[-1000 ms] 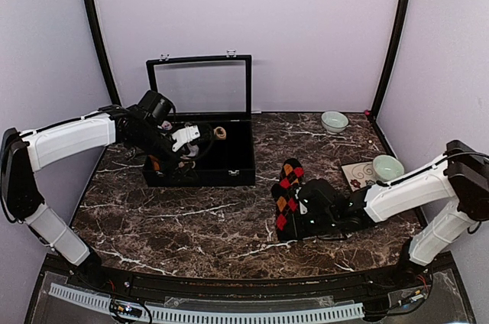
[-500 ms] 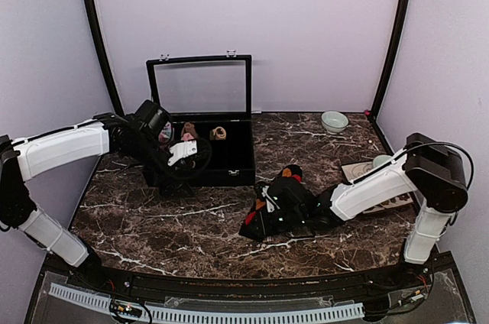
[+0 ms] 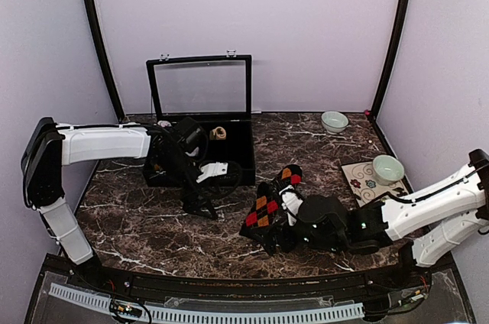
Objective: Roll the socks
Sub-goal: Move the sock to the center of the board, then roll the sock at the center of the board.
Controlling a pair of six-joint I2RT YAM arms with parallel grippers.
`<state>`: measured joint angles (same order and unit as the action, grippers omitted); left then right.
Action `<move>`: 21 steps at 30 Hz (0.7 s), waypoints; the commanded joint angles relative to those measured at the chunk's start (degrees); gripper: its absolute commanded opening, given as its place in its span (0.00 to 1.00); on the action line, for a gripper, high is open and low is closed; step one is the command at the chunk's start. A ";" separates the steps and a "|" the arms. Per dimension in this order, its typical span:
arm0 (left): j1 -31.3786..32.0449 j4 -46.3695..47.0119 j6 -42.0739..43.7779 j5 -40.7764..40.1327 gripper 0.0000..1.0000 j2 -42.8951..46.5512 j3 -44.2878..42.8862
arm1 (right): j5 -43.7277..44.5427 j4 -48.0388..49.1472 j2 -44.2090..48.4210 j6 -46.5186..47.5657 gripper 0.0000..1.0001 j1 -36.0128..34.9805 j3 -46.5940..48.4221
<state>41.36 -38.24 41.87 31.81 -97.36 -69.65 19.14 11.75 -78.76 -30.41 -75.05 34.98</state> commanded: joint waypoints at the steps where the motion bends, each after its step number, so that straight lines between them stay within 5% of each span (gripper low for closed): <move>1: -0.17 -0.37 -1.73 2.50 0.95 0.74 -1.29 | 25.10 -5.53 4.06 2.67 1.00 -5.06 0.35; 3: -0.20 1.03 -2.27 0.97 0.97 1.88 0.12 | 31.03 -13.41 4.81 -9.23 1.00 -4.34 0.82; 5: -0.39 1.56 -3.17 -1.37 0.99 2.75 0.64 | 25.98 -6.37 7.72 -8.97 1.00 -2.64 -3.98; 8: -1.64 1.27 -4.17 -1.15 0.99 3.05 0.55 | 19.46 7.87 11.23 1.80 1.00 -3.80 -10.83; 12: -2.41 0.10 -4.30 -1.78 0.99 2.18 -0.10 | 17.52 11.53 6.57 16.41 0.99 -7.59 -11.42; 21: -3.55 -0.55 -5.44 -1.04 0.98 1.14 -1.33 | 7.43 15.04 -11.93 30.50 0.63 -7.66 -1.84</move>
<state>38.35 -37.04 37.26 30.17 -96.53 -70.06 31.83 21.50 -85.65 -8.67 -82.46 29.28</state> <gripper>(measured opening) 0.983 0.660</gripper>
